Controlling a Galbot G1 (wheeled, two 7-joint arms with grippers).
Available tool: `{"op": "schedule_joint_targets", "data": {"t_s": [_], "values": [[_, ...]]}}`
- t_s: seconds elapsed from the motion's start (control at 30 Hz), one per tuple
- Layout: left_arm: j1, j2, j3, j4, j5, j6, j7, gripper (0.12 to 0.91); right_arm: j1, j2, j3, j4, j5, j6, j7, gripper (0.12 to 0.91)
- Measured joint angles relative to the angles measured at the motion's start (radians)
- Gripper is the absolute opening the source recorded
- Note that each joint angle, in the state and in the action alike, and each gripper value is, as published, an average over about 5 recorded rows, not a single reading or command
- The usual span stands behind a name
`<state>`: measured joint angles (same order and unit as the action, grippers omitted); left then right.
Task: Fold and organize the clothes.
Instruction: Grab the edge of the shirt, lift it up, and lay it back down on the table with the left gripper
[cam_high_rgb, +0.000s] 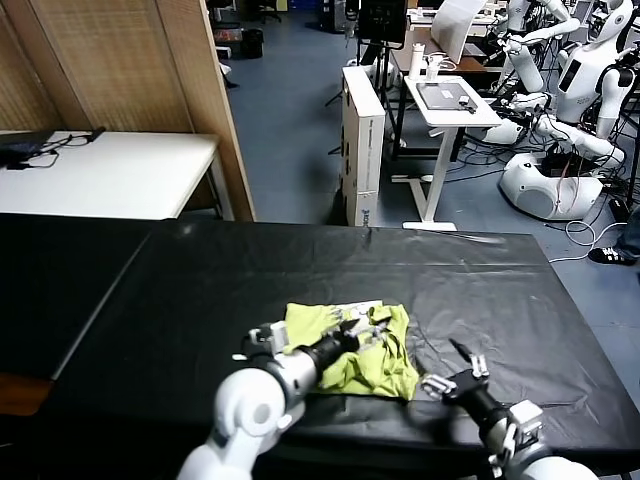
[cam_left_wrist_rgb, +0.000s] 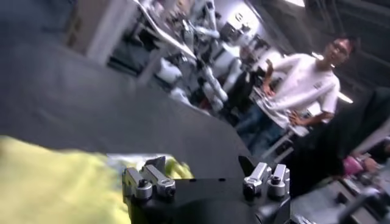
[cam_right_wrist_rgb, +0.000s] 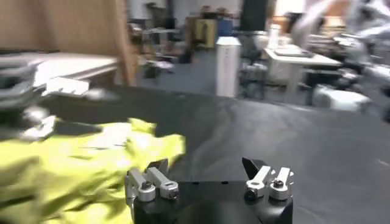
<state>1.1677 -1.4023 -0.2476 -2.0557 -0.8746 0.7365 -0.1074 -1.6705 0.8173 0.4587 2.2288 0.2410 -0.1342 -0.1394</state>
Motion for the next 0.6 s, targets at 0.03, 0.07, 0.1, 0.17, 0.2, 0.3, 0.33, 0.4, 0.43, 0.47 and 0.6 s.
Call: {"op": "schedule_joint_targets", "data": {"t_s": [0.03,0.07,0.1,0.17,0.2,0.3,0.33,0.4,0.43,0.47,0.6], "values": [[0.003,0.017,-0.019,-0.008,-0.001,0.000,0.001,0.907,0.006,-0.014,-0.014,-0.001,-0.035,0.009,-0.015,0.907],[0.006,0.034,-0.037,-0.014,0.001,0.000,0.002,0.907,0.013,-0.024,-0.028,-0.005,-0.070,0.016,-0.028,0.907],[0.009,0.048,-0.053,-0.020,0.004,0.000,0.003,0.907,0.021,-0.032,-0.041,-0.010,-0.106,0.022,-0.039,0.907],[0.019,0.069,-0.078,-0.031,0.021,0.000,0.010,0.907,0.037,-0.041,-0.068,-0.024,-0.171,0.031,-0.055,0.907],[0.025,0.075,-0.086,-0.034,0.033,0.000,0.014,0.907,0.044,-0.042,-0.081,-0.032,-0.196,0.033,-0.059,0.907],[0.043,0.084,-0.099,-0.043,0.070,0.000,0.028,0.907,0.063,-0.042,-0.115,-0.056,-0.251,0.036,-0.063,0.891],[0.050,0.085,-0.101,-0.045,0.078,0.000,0.031,0.907,0.068,-0.041,-0.124,-0.065,-0.264,0.038,-0.063,0.878],[0.062,0.087,-0.106,-0.047,0.087,0.000,0.035,0.907,0.077,-0.037,-0.139,-0.082,-0.282,0.040,-0.063,0.854],[0.068,0.089,-0.108,-0.048,0.089,0.000,0.036,0.907,0.081,-0.034,-0.145,-0.090,-0.287,0.041,-0.062,0.839],[0.073,0.091,-0.110,-0.049,0.091,0.000,0.037,0.907,0.084,-0.031,-0.151,-0.097,-0.290,0.042,-0.061,0.829],[0.088,0.097,-0.118,-0.053,0.095,-0.001,0.037,0.907,0.094,-0.021,-0.165,-0.114,-0.294,0.044,-0.057,0.748]]}}
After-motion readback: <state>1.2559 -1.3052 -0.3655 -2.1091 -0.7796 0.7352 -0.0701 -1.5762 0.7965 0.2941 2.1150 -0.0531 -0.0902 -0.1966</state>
